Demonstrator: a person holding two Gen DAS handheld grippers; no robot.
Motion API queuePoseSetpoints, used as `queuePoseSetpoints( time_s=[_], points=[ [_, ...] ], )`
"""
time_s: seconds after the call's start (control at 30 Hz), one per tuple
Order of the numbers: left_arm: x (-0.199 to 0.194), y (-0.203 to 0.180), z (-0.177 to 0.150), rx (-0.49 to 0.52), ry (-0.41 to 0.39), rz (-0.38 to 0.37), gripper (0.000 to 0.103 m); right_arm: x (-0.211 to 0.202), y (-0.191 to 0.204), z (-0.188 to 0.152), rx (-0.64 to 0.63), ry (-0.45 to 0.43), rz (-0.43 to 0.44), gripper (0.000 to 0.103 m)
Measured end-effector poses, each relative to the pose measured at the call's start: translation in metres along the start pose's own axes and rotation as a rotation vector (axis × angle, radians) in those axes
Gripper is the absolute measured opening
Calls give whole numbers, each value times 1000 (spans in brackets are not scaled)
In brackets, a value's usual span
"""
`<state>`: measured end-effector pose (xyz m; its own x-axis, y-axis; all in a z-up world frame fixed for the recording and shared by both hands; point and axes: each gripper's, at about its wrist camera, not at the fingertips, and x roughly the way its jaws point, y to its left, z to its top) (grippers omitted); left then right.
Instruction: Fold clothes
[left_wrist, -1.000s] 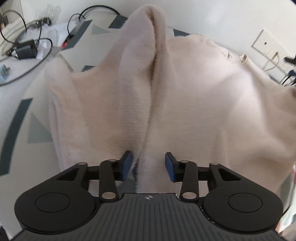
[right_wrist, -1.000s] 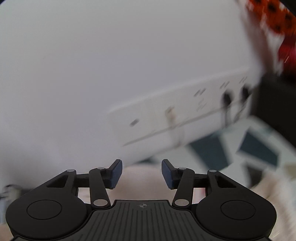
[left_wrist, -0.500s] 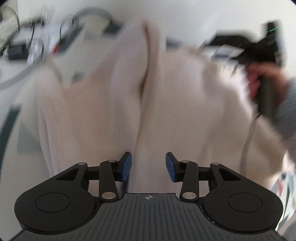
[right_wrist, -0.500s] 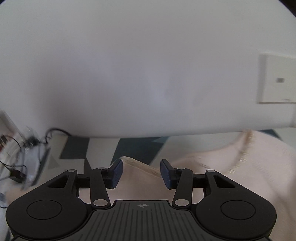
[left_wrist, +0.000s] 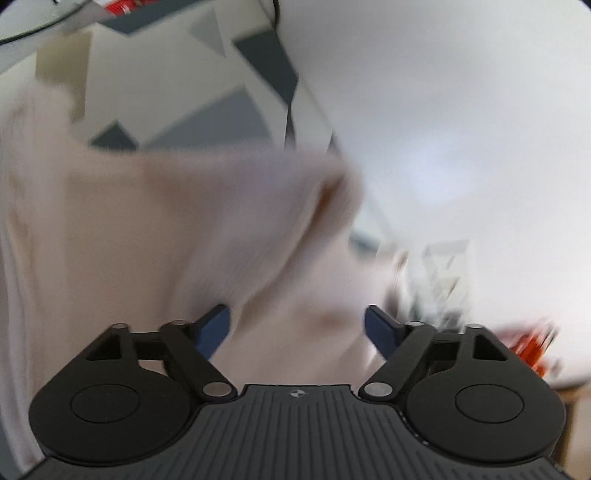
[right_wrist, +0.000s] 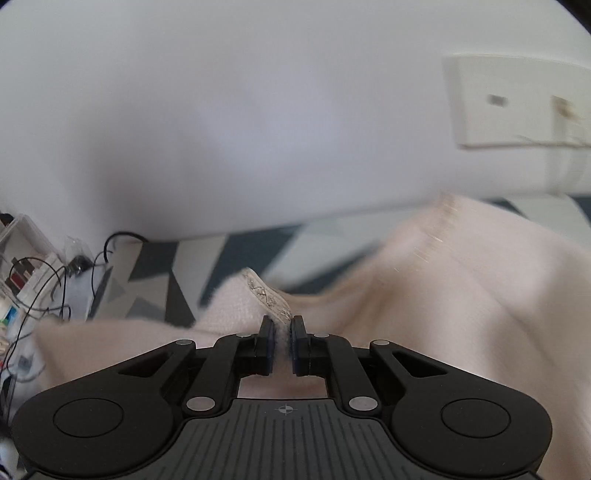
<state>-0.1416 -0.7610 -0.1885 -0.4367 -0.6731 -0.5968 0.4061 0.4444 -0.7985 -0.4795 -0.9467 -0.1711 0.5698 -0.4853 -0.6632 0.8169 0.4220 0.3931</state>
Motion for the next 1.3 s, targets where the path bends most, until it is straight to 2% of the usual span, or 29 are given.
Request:
queuePoseSetpoints(
  time_s=[0.1,0.17,0.2,0.3,0.4,0.43,0.47,0.53,0.57,0.63,0.7,0.73,0.87,0.97,1.0,1.03,1.07,1.17,1.2,1.27,1.3],
  points=[
    [8,-11,20,29,-39,49,88,-21,-14,-24,28,16,-31,7],
    [21,-19,33,53,-38,64,90,-25,-19,-36,56,26,-26,7],
    [29,-21,39,55,-29,76,90,-24,-20,-38,70,30,-25,7],
    [57,-10,47,-42,50,143,90,-21,-22,-42,90,34,-27,8],
    [62,-10,43,-61,27,124,92,-19,-17,-41,71,38,-34,8],
    [62,-12,42,-57,8,117,88,-18,-15,-41,66,41,-36,8],
    [61,-13,40,-44,-20,107,80,-17,-15,-41,64,47,-36,8],
    [61,-15,37,3,-70,112,26,-14,-14,-37,65,68,-28,13],
    [63,-14,34,19,-79,142,19,-13,-12,-34,67,80,-20,18],
    [61,-11,29,25,-104,153,16,-13,-4,-26,36,87,-12,24],
    [52,-12,23,37,-132,145,15,-17,4,-14,-2,61,-10,32],
    [46,-15,16,83,-127,140,15,-19,8,-7,-13,43,-9,36],
    [23,-28,-13,263,-106,119,15,-14,14,19,-10,-3,11,37],
    [5,-38,-34,399,-90,103,15,3,21,20,-54,12,14,36],
    [0,-41,-41,444,-84,97,15,10,22,16,-64,31,3,32],
    [-6,-44,-48,489,-79,92,15,16,21,12,-71,52,-6,12],
    [-12,-48,-56,534,-73,86,15,20,19,7,-70,81,-11,9],
    [-27,-53,-77,645,-43,75,18,18,13,-11,-61,124,2,8],
    [-25,-42,-84,615,-2,91,22,15,10,-16,-58,131,4,8],
    [-23,-14,-89,489,61,120,31,4,1,-22,-36,130,-10,8],
    [-23,0,-87,412,82,118,42,-3,-3,-26,-15,124,-15,8]
  ],
)
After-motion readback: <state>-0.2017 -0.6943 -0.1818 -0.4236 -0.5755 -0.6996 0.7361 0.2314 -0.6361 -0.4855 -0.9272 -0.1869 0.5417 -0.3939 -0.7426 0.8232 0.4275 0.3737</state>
